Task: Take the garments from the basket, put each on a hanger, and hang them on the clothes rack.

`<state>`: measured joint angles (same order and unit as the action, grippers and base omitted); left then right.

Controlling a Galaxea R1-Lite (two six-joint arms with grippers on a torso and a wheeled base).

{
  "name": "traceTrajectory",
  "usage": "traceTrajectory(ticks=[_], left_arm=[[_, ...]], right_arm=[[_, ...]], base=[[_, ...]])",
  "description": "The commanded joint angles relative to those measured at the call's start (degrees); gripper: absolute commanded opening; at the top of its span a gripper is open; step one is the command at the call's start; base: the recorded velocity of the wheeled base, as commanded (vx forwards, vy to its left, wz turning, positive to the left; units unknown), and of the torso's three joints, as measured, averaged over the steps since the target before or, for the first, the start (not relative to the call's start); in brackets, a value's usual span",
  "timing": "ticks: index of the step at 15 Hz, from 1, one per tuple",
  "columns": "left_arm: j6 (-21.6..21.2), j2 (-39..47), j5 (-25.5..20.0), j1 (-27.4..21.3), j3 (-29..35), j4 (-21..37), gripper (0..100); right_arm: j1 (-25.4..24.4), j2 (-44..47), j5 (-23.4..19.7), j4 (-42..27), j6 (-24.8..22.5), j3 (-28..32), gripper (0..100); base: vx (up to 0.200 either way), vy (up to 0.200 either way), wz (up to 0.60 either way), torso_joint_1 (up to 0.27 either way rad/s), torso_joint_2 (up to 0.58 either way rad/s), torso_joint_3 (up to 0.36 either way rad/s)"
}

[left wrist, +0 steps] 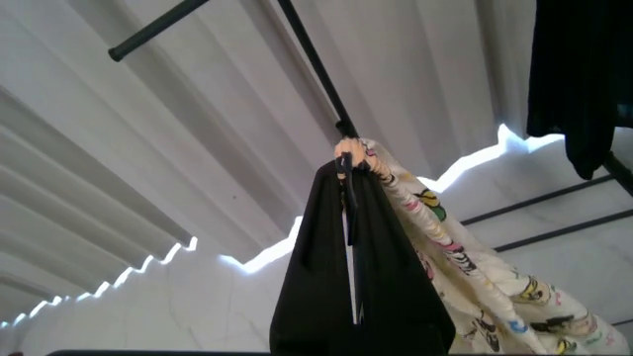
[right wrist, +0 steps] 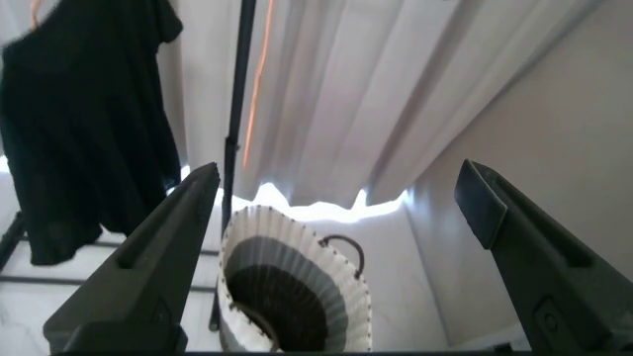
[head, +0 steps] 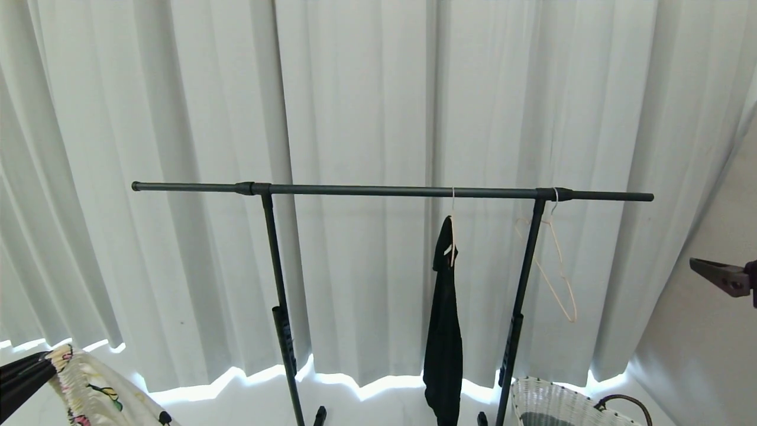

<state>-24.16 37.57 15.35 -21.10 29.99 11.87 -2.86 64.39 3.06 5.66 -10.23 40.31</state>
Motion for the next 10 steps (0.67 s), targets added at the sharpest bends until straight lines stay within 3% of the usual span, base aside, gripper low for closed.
traceTrajectory(ticks=[1,10], left_arm=[[-0.01,0.22,0.03,0.01,-0.02,-0.01,0],[-0.01,1.54,-0.14,0.01,1.30,-0.01,0]], right_arm=[[-0.04,0.82,-0.25,-0.03,-0.06,-0.06,100],[0.14,4.34,-1.39,-0.12,-0.06,-0.59,100]], base=[[0.200,0.000,0.00,0.027,0.00,-0.007],[0.200,0.000,0.00,0.006,0.00,0.002]])
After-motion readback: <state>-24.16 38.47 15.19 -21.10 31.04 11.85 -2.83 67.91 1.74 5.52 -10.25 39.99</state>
